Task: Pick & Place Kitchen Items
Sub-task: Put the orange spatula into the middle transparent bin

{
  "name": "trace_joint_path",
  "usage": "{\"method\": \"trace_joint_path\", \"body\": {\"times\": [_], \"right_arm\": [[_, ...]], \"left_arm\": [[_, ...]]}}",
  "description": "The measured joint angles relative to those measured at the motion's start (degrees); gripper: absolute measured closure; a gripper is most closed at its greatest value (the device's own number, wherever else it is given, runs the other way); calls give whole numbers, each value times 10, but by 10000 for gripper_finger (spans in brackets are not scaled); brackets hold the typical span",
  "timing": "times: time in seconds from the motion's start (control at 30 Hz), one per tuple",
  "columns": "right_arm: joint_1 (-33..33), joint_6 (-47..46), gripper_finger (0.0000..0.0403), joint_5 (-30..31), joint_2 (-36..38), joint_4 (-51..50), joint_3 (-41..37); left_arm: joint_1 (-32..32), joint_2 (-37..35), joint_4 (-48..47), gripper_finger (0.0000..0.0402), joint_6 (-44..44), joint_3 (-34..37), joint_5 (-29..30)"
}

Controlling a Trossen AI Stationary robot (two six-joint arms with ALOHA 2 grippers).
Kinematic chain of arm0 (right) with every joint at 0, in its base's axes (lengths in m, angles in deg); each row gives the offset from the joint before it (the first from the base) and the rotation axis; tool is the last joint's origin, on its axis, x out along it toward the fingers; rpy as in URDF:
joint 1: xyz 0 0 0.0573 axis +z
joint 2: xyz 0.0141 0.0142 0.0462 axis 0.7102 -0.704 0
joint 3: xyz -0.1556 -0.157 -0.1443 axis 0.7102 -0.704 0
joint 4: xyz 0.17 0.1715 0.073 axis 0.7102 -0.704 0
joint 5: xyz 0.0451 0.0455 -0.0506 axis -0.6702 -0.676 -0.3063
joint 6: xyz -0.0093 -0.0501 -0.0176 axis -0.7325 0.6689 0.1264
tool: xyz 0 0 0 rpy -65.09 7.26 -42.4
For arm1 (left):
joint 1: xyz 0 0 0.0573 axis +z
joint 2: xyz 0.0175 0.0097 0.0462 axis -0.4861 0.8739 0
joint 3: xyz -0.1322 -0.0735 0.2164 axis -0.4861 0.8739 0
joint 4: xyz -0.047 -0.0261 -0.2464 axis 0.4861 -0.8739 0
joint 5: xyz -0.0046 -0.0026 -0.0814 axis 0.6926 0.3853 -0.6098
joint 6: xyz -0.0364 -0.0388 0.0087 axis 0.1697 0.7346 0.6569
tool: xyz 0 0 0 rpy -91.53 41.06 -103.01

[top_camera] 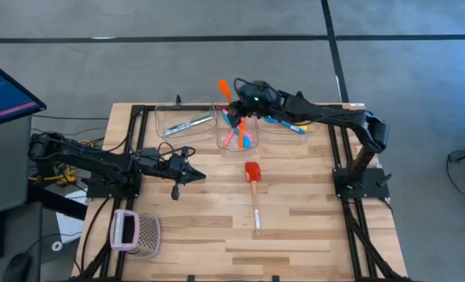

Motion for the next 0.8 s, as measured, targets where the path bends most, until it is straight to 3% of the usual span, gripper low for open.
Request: {"method": "trace_joint_path", "body": {"times": [0.33, 0.5, 0.8], "right_arm": [[-62, -41, 403, -6, -103, -2, -1], [-80, -61, 403, -51, -139, -13, -1], [-86, -55, 387, -86, -157, -62, -1]], "left_arm": [[0, 0, 0, 400, 0, 0, 1], [0, 0, 0, 400, 0, 0, 3], [0, 0, 0, 400, 0, 0, 3]]}}
